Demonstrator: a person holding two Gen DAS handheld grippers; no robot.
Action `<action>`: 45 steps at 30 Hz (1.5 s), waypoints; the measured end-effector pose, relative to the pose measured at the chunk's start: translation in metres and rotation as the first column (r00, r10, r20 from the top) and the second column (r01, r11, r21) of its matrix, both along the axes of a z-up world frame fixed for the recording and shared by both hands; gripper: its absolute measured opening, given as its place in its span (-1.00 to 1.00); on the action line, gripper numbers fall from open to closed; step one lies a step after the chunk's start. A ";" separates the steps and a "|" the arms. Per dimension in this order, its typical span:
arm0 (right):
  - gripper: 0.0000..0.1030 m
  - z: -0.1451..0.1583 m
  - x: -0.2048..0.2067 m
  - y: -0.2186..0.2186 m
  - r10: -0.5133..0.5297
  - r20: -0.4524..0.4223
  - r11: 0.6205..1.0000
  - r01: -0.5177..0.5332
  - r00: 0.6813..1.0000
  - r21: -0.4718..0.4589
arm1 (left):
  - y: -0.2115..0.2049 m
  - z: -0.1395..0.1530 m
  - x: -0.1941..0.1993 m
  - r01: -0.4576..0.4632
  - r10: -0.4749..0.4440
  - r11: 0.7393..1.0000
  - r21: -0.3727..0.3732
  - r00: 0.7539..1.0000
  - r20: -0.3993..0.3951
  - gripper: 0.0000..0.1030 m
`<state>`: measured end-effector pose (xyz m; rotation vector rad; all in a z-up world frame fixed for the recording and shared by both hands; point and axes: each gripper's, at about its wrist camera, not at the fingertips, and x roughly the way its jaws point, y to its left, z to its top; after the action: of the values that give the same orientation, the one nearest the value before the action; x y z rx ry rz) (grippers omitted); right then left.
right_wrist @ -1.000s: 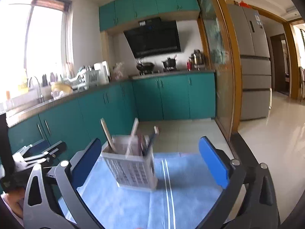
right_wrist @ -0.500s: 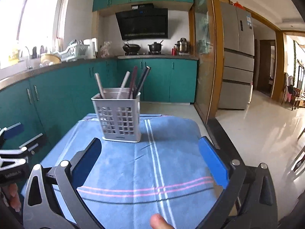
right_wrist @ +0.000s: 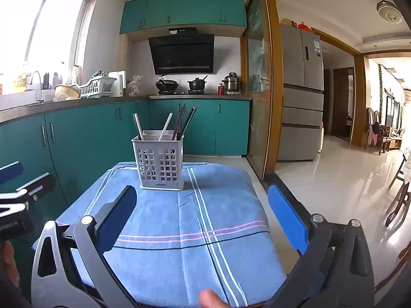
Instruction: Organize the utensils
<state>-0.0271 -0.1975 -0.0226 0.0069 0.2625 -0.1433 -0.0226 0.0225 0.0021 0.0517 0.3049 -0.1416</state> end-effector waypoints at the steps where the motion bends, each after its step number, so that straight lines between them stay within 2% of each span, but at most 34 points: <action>1: 0.94 0.000 -0.002 0.000 -0.002 0.002 1.000 0.002 1.000 0.001 | 0.000 0.002 -0.002 -0.001 0.001 1.000 0.004 1.000 0.010 0.92; 16: 0.94 0.007 -0.020 -0.001 -0.030 0.058 0.999 0.031 0.998 -0.019 | -0.010 0.011 -0.010 0.025 -0.026 0.999 0.036 0.998 0.049 0.92; 45: 0.94 0.010 -0.022 0.009 -0.006 0.071 1.000 0.008 0.997 -0.029 | -0.013 0.013 -0.011 0.008 -0.010 0.999 0.034 0.998 0.058 0.92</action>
<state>-0.0494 -0.1884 -0.0121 -0.0167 0.1898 -0.1532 -0.0334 0.0098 0.0147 0.0907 0.2491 -0.1437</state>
